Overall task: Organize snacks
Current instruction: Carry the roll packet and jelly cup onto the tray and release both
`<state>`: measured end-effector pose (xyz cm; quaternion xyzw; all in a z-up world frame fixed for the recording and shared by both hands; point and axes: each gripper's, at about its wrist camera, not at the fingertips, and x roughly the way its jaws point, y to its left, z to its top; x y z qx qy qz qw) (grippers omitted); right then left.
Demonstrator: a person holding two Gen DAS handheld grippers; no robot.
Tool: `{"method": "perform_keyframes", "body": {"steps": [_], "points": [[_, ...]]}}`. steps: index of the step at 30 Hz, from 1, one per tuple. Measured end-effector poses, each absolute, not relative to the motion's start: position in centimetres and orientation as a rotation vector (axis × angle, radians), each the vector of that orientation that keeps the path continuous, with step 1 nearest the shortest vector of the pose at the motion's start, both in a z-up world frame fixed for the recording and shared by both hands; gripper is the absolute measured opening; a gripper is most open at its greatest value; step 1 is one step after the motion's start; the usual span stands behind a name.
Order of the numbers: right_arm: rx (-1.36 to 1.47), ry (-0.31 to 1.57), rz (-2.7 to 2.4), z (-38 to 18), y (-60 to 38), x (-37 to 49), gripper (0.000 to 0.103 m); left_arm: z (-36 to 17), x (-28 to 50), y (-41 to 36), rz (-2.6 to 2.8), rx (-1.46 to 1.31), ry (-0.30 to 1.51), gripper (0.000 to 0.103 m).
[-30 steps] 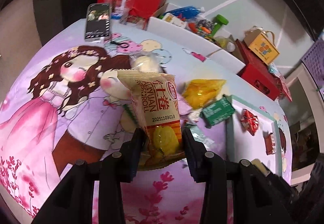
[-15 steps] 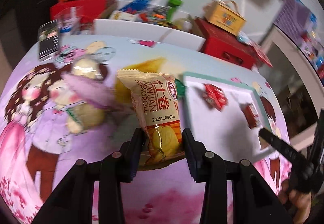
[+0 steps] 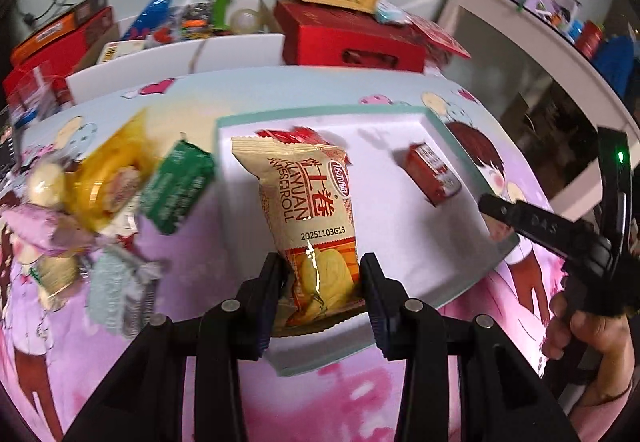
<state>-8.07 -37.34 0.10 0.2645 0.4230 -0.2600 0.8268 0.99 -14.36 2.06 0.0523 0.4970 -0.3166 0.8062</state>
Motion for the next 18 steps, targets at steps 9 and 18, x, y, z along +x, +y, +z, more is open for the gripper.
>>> {"method": "perform_keyframes", "body": {"steps": [9, 18], "points": [[0.562, 0.941, -0.572, -1.5, -37.6, -7.6, 0.049, 0.3, 0.7, -15.8, -0.707, 0.142, 1.09, 0.041], [0.561, 0.966, -0.582, -2.1, -37.6, -7.2, 0.049, -0.8, 0.8, -16.2, -0.708, 0.152, 1.122, 0.041]]}}
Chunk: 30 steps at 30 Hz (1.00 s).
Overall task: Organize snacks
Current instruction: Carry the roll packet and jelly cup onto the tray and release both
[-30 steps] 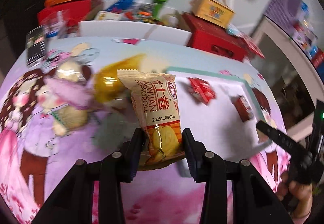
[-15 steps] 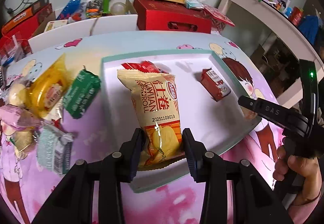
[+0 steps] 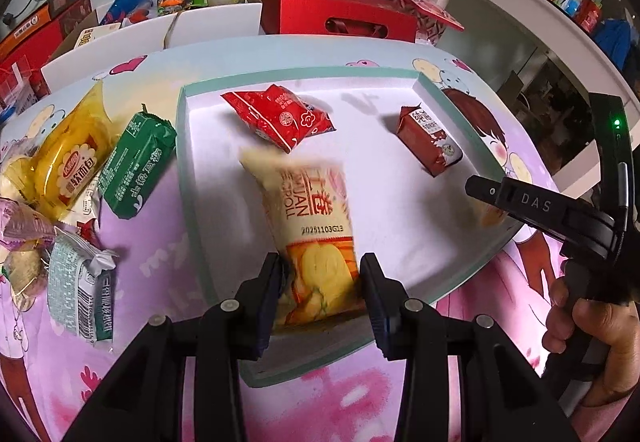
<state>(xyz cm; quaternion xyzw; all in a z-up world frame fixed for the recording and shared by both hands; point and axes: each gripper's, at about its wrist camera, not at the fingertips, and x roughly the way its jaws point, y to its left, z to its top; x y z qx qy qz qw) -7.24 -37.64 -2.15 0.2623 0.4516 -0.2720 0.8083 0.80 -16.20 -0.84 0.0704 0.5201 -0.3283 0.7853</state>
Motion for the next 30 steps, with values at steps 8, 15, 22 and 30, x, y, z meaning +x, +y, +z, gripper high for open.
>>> {"method": "perform_keyframes", "body": {"steps": [8, 15, 22, 30], "points": [[0.552, 0.977, -0.587, -2.2, -37.5, -7.1, 0.05, -0.6, 0.8, -16.0, -0.71, 0.138, 1.122, 0.054], [0.541, 0.983, -0.603, -2.1, -37.4, -7.0, 0.051, 0.0, 1.0, -15.6, -0.697, 0.127, 1.108, 0.064], [0.52, 0.969, -0.603, -1.6, -37.1, -6.9, 0.063, 0.4, 1.7, -14.5, -0.668, 0.082, 1.103, 0.068], [0.487, 0.967, -0.59, -1.4, -36.5, -6.4, 0.083, 0.7, 2.4, -13.4, -0.618, 0.047, 1.088, 0.068]]}}
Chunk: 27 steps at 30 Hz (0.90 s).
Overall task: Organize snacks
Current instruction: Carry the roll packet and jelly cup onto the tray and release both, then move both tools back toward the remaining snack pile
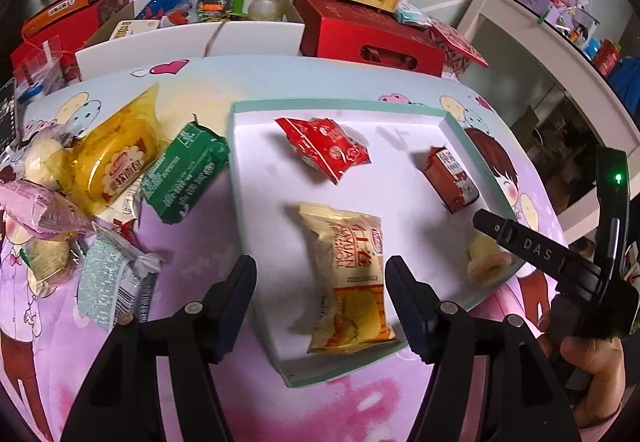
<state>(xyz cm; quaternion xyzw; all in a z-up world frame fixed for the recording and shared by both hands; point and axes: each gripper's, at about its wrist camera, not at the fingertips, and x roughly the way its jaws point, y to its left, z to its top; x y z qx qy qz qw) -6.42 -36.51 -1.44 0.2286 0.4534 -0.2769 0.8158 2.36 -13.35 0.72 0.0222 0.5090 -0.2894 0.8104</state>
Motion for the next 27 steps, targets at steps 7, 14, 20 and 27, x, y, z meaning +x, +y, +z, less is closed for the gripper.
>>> {"method": "perform_keyframes", "body": {"steps": [7, 14, 20, 27], "points": [[0.468, 0.969, -0.58, -1.5, -36.2, -6.1, 0.097, 0.8, 3.0, -12.4, -0.572, 0.029, 1.074, 0.084], [0.456, 0.966, -0.58, -1.5, -36.0, -6.1, 0.103, 0.7, 3.6, -11.3, -0.536, -0.004, 1.082, 0.094], [0.444, 0.96, -0.589, -1.5, -35.7, -6.0, 0.103, 0.9, 4.0, -10.1, -0.511, -0.042, 1.053, 0.095], [0.484, 0.948, -0.604, -1.5, -36.0, -6.2, 0.103, 0.9, 4.6, -9.0, -0.491, -0.093, 1.058, 0.095]]}}
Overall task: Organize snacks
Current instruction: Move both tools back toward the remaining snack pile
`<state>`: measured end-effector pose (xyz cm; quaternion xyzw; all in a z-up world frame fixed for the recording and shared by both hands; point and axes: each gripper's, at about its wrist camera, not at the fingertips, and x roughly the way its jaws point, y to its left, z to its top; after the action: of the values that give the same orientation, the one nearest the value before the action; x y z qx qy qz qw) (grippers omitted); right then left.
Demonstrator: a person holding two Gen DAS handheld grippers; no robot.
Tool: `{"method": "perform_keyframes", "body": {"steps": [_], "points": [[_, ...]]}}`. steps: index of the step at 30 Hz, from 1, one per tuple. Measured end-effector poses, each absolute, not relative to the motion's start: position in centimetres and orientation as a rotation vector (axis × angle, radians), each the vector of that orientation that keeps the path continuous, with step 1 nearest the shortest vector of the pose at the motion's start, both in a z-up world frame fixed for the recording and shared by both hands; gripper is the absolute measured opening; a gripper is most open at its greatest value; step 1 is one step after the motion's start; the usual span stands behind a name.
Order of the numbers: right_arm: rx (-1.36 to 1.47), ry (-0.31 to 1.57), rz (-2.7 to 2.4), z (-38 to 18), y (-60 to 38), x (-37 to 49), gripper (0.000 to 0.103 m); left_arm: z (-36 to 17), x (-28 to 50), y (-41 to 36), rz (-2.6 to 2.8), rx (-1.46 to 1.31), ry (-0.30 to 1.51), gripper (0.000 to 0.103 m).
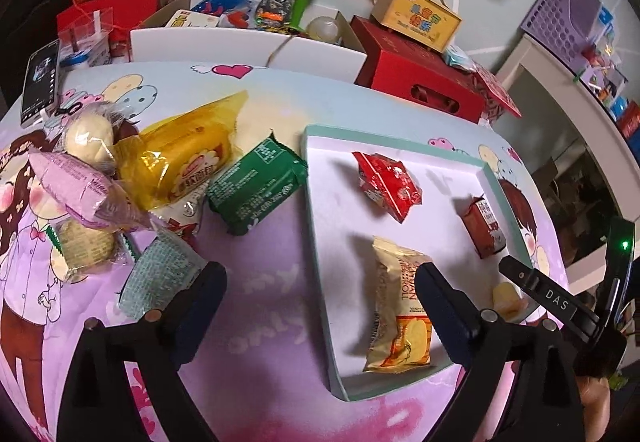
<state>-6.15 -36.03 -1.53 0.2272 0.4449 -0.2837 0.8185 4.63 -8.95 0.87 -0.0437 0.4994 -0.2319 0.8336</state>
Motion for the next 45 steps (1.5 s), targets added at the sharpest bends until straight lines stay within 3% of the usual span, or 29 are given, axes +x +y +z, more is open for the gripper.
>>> {"method": "perform_keyframes", "body": {"steps": [13, 33, 45], "points": [[0.476, 0.909, -0.519, -0.7, -33.8, -5.0, 0.103, 1.9, 6.1, -4.5, -0.451, -0.208, 1.056, 0.095], [0.291, 0.89, -0.164, 0.8, -20.6, 0.2, 0.103, 0.2, 7.6, 13.2, 0.128, -0.357, 1.091, 0.095], [0.164, 0.93, -0.041, 0.0, -14.3, 2.6, 0.103, -2.0, 8.9, 13.3, 0.082, -0.382, 1.166, 0.095]]}}
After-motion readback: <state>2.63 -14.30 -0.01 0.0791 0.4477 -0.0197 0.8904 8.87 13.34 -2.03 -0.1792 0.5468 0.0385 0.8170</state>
